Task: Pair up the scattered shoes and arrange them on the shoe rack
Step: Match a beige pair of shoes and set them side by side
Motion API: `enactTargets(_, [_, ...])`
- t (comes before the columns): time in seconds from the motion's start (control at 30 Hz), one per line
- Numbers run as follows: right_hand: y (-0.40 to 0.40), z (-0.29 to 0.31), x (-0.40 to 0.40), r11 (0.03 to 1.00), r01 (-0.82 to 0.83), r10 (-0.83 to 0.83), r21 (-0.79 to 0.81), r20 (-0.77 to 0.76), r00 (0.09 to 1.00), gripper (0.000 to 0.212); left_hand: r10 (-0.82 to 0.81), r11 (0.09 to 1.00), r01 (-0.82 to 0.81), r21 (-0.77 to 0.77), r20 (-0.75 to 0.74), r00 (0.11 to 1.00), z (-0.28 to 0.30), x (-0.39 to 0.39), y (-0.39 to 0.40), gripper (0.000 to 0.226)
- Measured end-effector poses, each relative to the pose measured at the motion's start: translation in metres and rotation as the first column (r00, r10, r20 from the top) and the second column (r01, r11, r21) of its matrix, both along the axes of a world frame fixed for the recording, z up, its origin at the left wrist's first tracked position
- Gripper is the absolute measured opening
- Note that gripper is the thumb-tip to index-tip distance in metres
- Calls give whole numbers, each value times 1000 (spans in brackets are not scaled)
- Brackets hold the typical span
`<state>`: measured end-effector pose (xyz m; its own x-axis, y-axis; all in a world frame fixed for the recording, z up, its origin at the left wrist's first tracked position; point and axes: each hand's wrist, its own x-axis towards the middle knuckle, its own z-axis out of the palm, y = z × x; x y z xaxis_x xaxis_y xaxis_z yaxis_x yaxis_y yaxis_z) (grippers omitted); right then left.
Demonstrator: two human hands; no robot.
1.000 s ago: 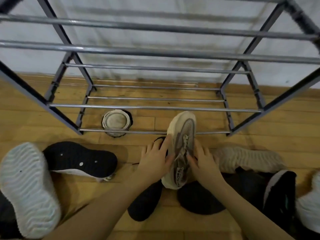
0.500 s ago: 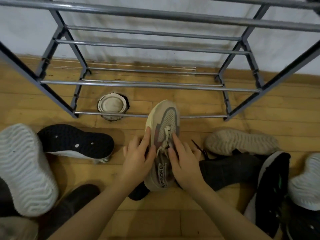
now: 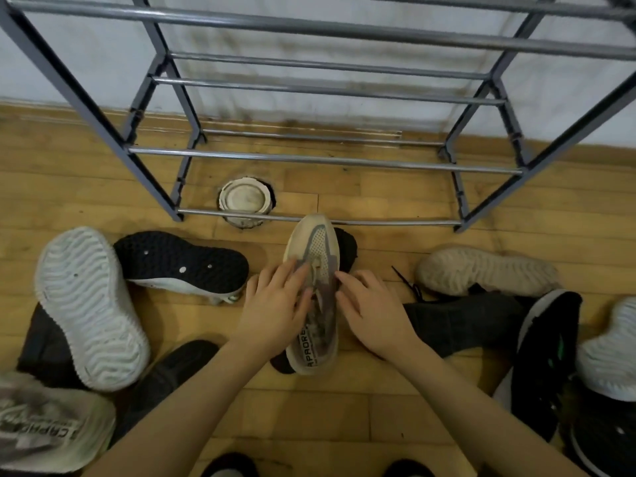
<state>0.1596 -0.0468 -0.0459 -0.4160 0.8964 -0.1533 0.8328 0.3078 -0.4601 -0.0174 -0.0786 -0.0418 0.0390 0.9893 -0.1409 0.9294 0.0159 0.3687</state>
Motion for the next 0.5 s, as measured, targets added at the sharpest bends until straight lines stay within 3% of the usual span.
enactTargets(0.23, [27, 3, 92, 973, 230, -230, 33, 10, 973, 36, -256, 966, 254, 56, 27, 966, 19, 65, 45, 49])
enactTargets(0.5, [67, -17, 195, 930, 368, -362, 21, 239, 901, 47, -421, 907, 422, 10, 83, 903, -6, 166, 96, 44])
